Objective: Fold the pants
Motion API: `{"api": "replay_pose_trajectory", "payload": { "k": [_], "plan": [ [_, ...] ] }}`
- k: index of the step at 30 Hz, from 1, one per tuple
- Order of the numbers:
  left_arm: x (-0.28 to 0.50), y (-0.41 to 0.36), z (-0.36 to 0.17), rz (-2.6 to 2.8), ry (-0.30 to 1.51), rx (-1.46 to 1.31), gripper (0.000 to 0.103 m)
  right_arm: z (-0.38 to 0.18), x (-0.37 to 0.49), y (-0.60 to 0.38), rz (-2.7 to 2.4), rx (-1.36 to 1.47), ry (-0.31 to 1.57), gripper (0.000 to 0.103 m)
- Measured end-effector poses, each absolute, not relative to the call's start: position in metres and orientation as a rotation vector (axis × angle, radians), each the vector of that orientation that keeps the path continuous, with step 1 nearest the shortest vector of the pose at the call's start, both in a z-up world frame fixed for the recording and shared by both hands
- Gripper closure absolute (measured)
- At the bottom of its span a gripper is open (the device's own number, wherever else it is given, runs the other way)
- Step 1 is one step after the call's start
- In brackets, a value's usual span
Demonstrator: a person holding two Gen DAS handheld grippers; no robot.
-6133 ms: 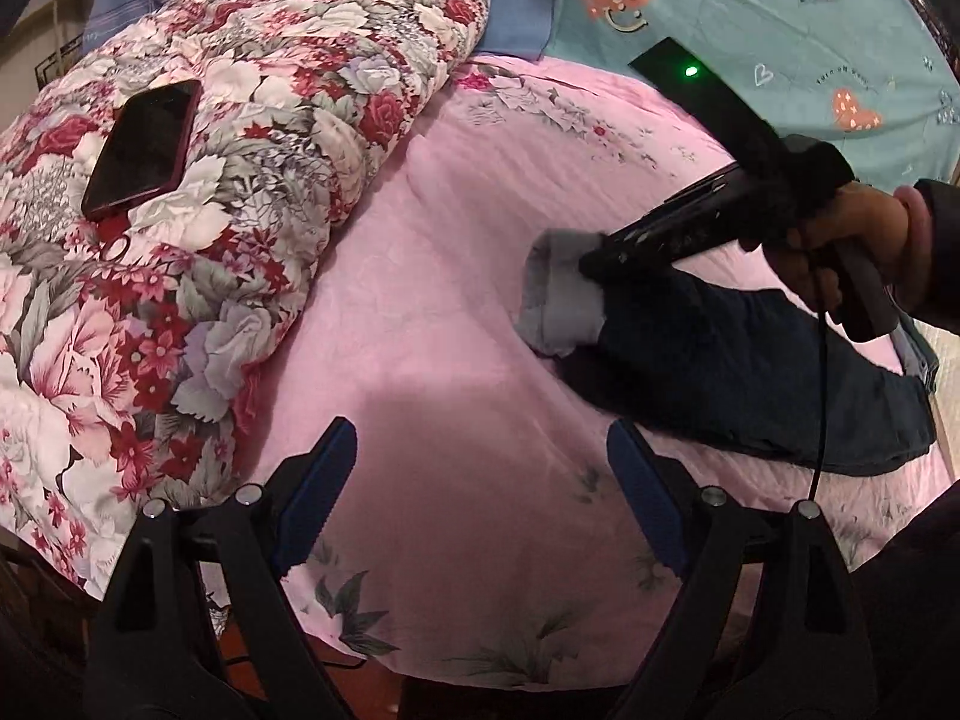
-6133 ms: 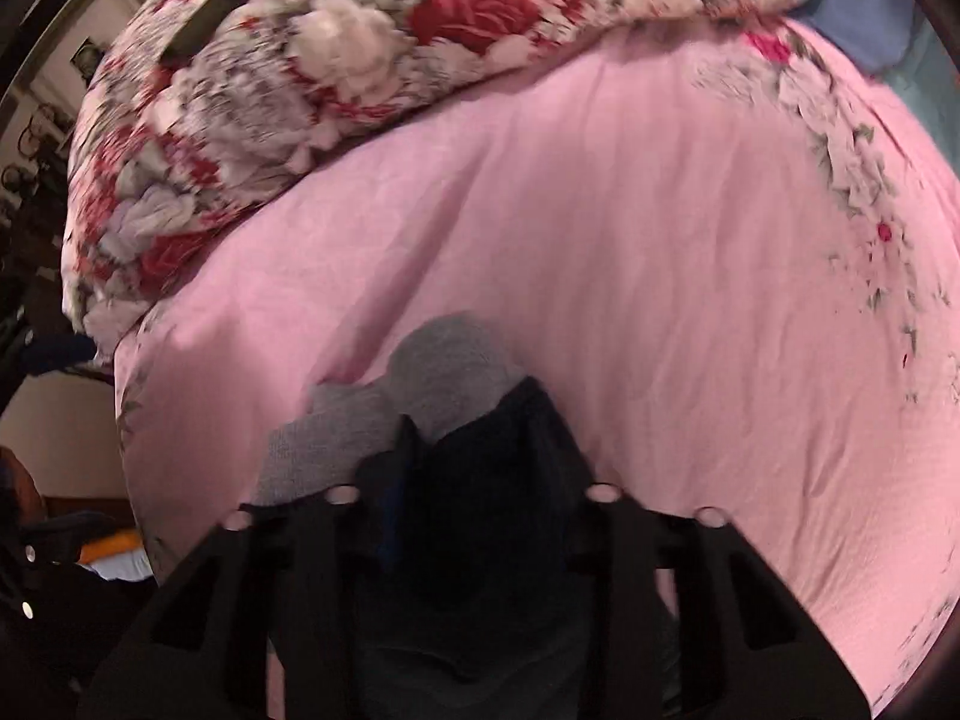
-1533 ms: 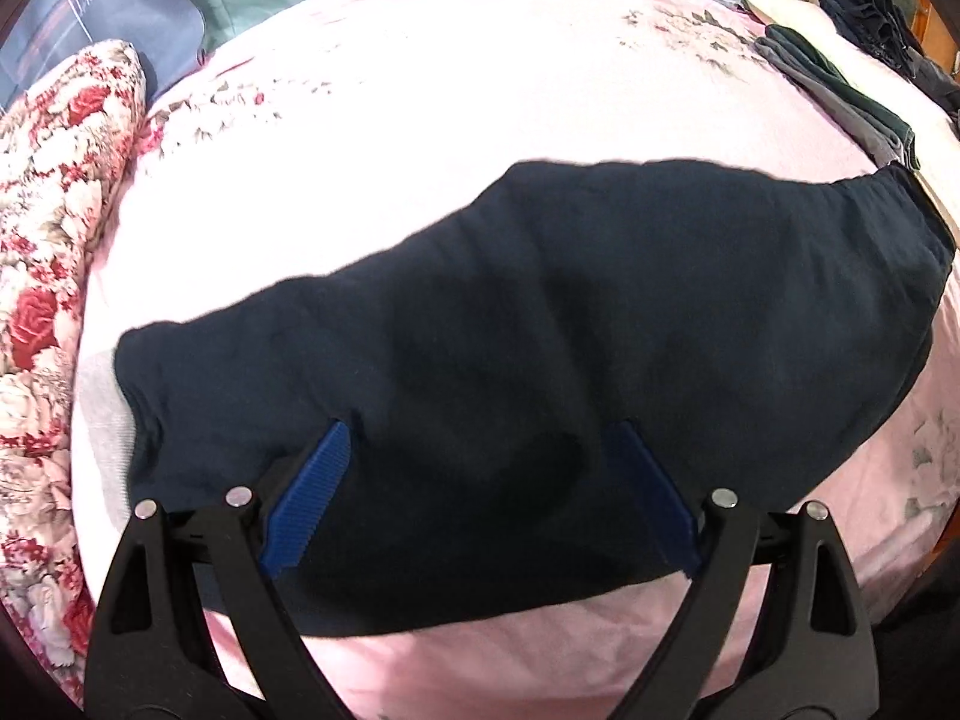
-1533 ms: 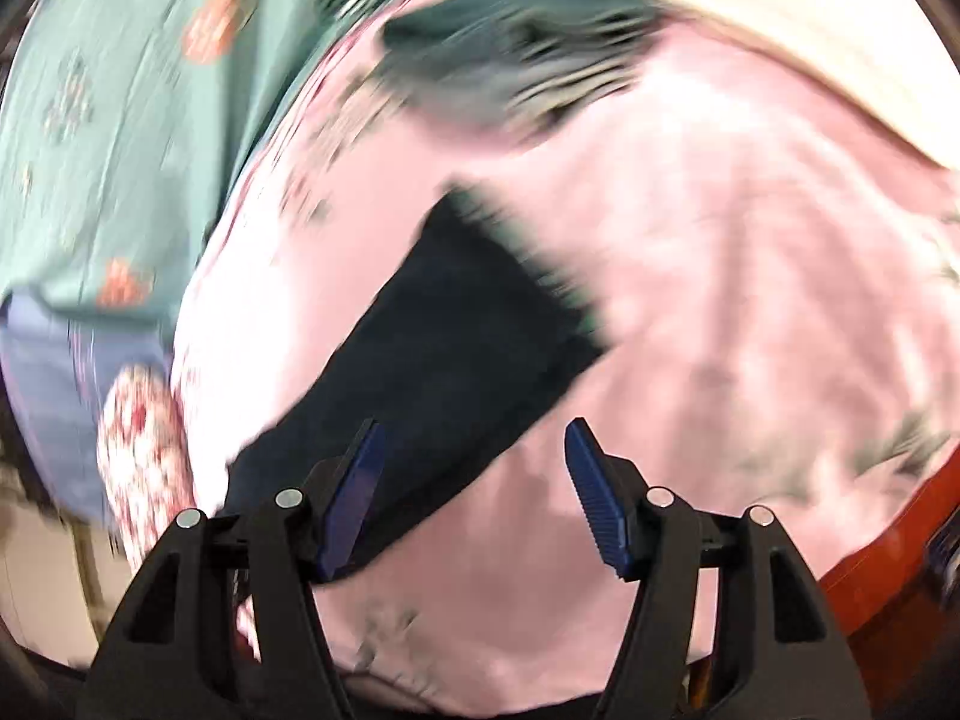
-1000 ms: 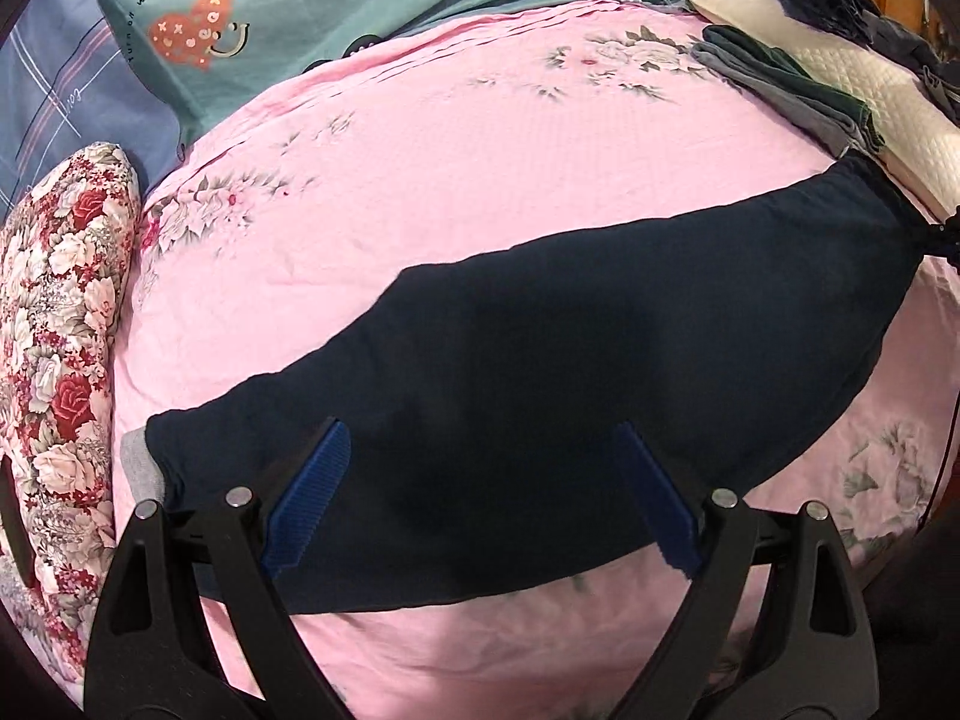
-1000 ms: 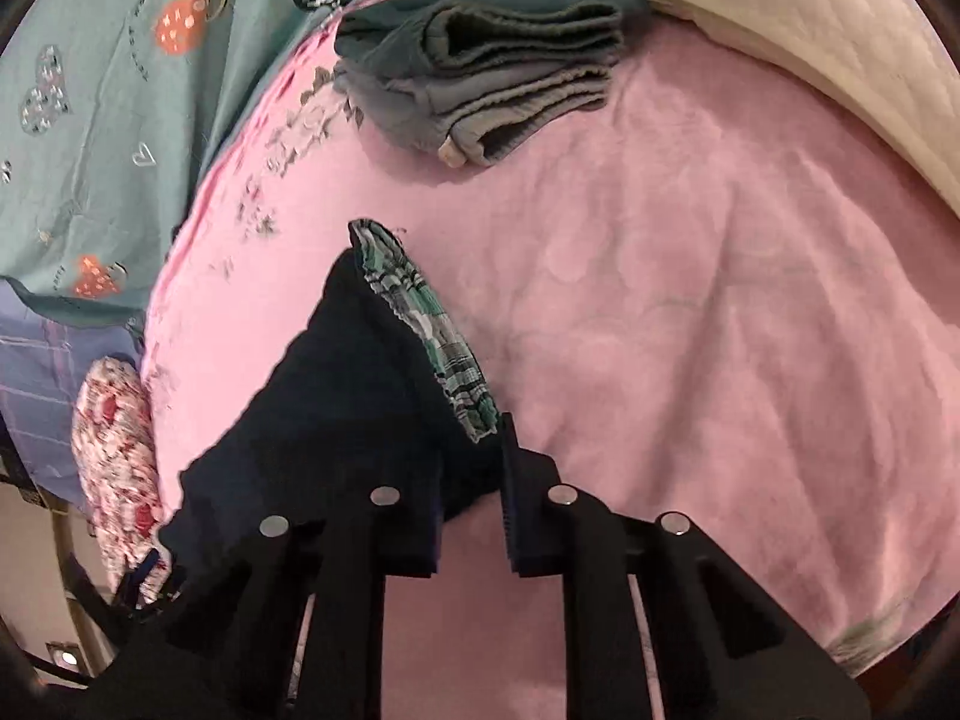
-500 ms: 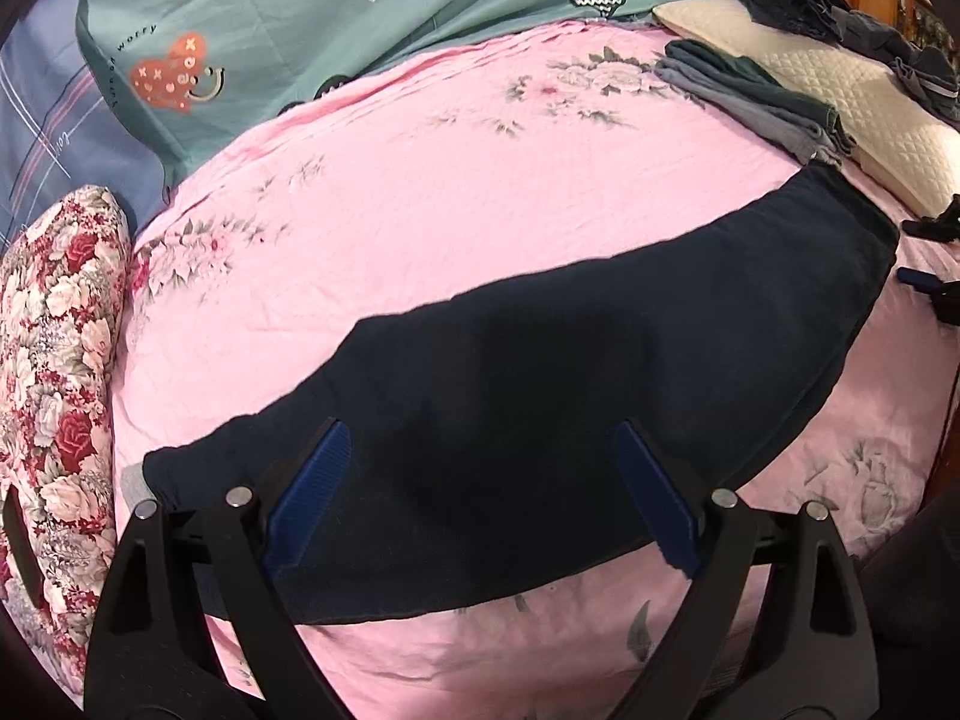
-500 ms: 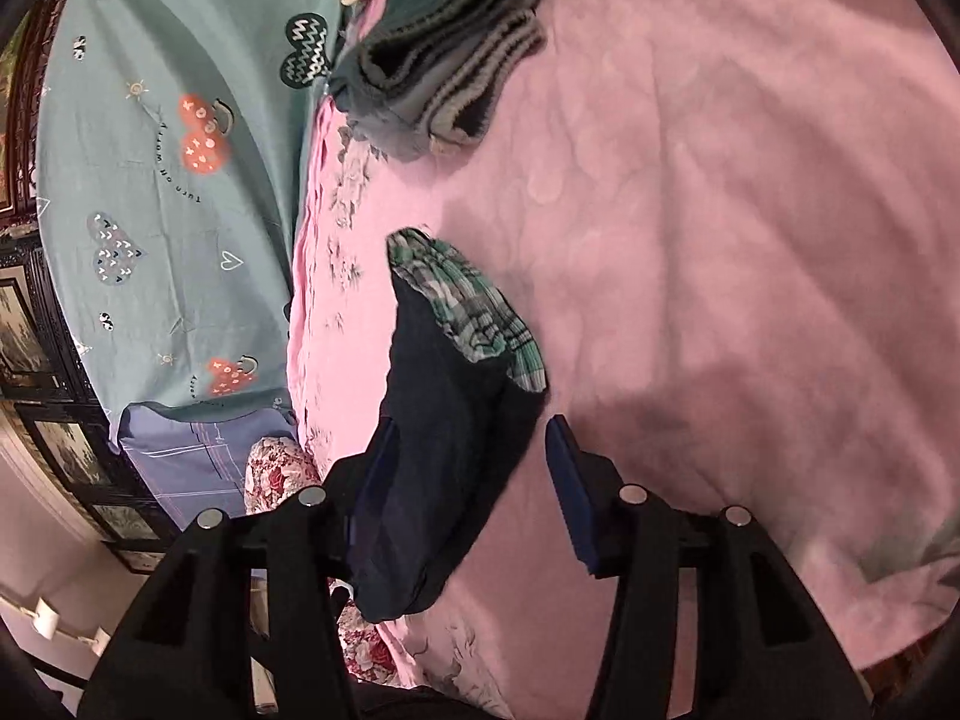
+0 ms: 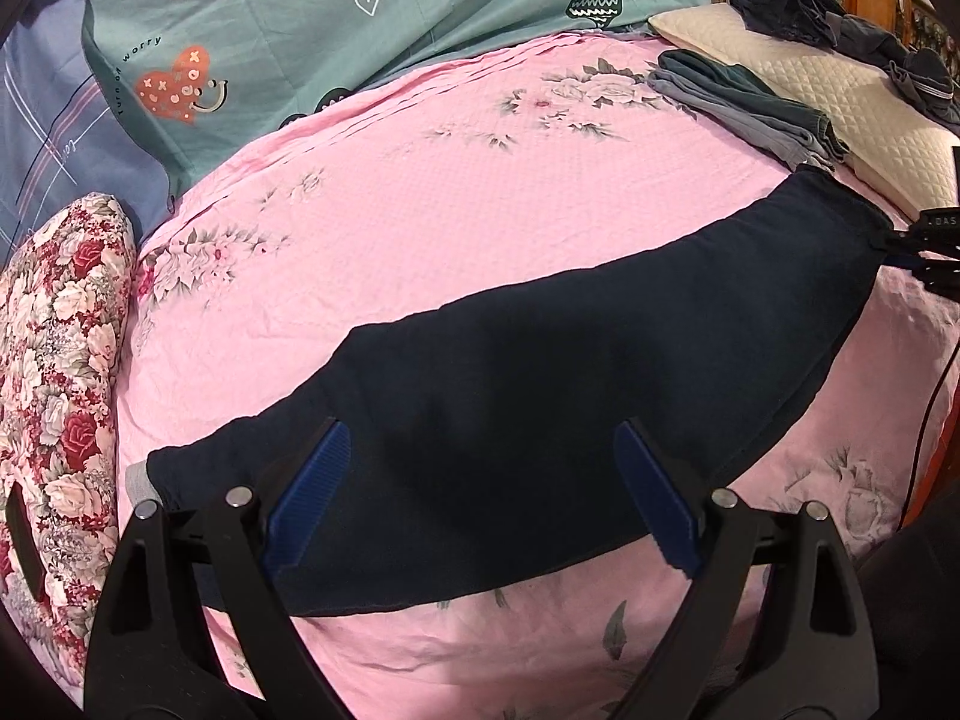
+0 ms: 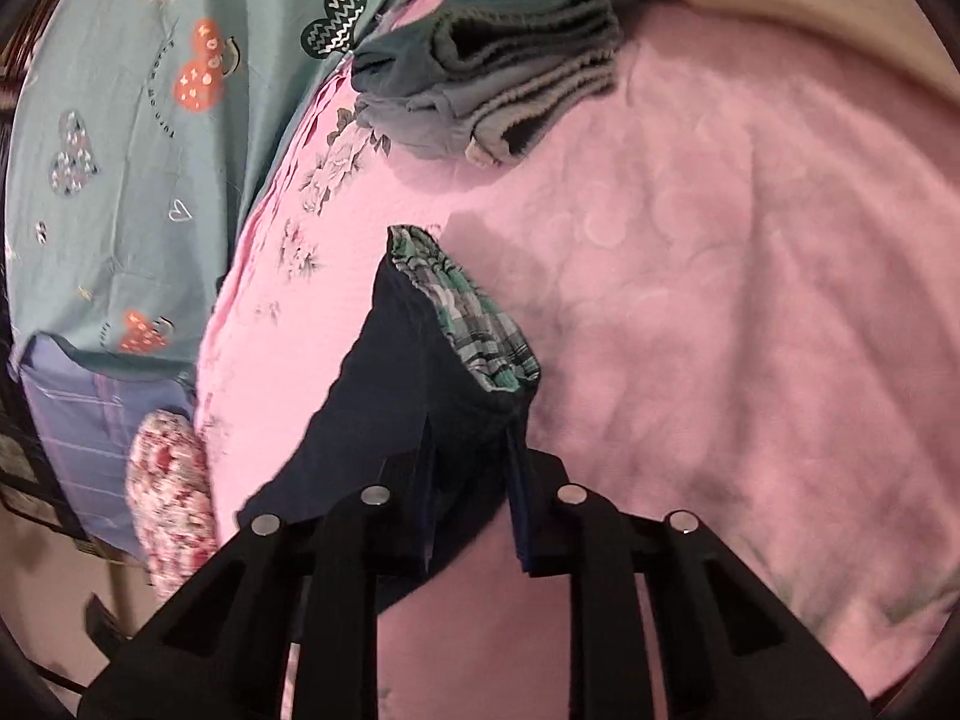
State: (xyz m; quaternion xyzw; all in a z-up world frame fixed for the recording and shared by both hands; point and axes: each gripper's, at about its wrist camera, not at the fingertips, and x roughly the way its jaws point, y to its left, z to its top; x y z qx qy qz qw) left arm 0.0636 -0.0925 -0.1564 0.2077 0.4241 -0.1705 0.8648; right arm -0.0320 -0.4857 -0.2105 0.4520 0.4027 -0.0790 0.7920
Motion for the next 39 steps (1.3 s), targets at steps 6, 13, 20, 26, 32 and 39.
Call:
{"api": "replay_pose_trajectory", "payload": {
  "k": [6, 13, 20, 26, 32, 39],
  "plan": [
    [0.064, -0.091, -0.159, -0.354, 0.900, 0.415, 0.012, -0.186, -0.055, -0.493, -0.229, 0.883, 0.835, 0.074],
    [0.060, -0.103, -0.161, -0.381, 0.895, 0.448, 0.012, -0.217, -0.048, -0.495, -0.113, 1.107, 0.856, 0.048],
    [0.062, -0.111, -0.156, -0.379, 0.881, 0.465, 0.012, -0.230, -0.021, -0.490, -0.168, 1.092, 0.827, 0.077],
    [0.069, -0.112, -0.162, -0.363, 0.885, 0.428, 0.012, -0.223, -0.027, -0.489, -0.168, 1.039, 0.810, 0.091],
    [0.078, -0.145, -0.173, -0.438, 0.876, 0.359, 0.012, -0.180, -0.016, -0.467, -0.181, 0.810, 0.794, 0.091],
    [0.070, -0.197, -0.233, -0.467, 0.949, 0.532, 0.011, -0.147, -0.005, -0.443, -0.175, 0.589, 0.792, 0.091]
  ]
}}
